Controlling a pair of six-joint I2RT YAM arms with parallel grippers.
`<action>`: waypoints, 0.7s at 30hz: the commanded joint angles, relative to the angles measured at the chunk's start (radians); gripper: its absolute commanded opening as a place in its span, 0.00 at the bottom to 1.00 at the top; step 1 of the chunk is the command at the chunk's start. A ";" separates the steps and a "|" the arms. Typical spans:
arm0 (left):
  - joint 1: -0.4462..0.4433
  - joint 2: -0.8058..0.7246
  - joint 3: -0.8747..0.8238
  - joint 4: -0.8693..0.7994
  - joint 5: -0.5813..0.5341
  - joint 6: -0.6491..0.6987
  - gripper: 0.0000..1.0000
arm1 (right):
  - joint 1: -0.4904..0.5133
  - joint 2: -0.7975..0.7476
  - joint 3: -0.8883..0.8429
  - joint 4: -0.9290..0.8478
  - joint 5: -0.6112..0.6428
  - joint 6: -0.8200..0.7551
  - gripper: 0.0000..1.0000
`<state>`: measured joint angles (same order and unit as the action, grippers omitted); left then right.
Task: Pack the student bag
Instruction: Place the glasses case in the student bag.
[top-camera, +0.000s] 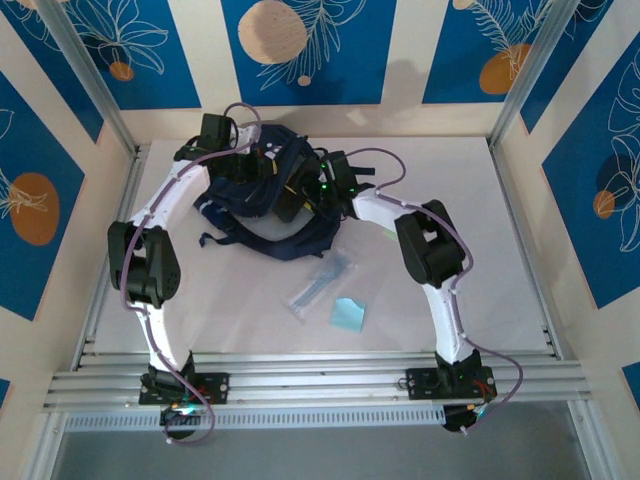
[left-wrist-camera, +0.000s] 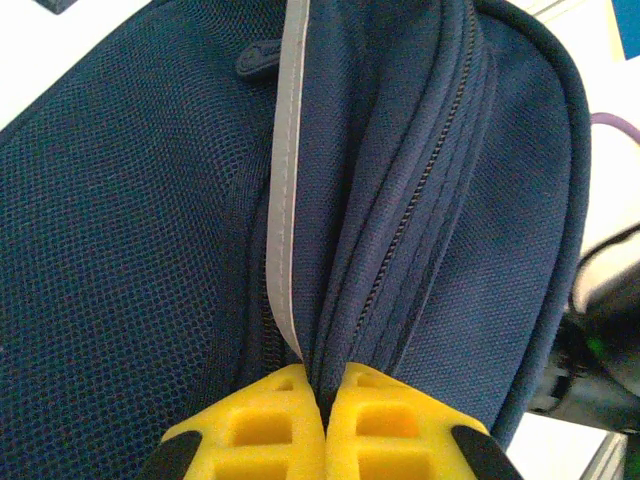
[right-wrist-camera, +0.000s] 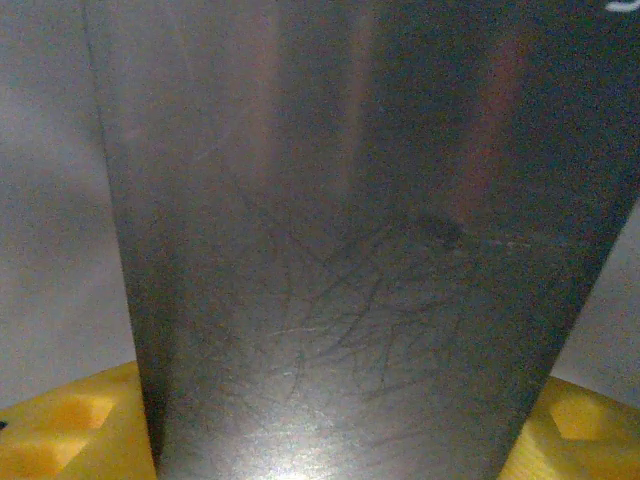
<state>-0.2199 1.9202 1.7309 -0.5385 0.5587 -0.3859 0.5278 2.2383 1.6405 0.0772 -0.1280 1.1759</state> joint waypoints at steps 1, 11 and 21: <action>0.005 -0.024 0.045 0.075 0.068 -0.013 0.00 | 0.015 0.076 0.122 0.055 -0.073 0.080 0.46; 0.015 -0.042 0.007 0.083 0.009 -0.011 0.00 | -0.008 -0.069 -0.011 0.033 -0.116 0.029 0.99; 0.031 -0.049 -0.015 0.093 0.005 -0.008 0.00 | -0.067 -0.372 -0.239 -0.307 -0.127 -0.205 1.00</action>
<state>-0.2054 1.9198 1.7206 -0.5205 0.5461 -0.3878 0.4725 1.9312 1.4330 -0.0475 -0.2470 1.0908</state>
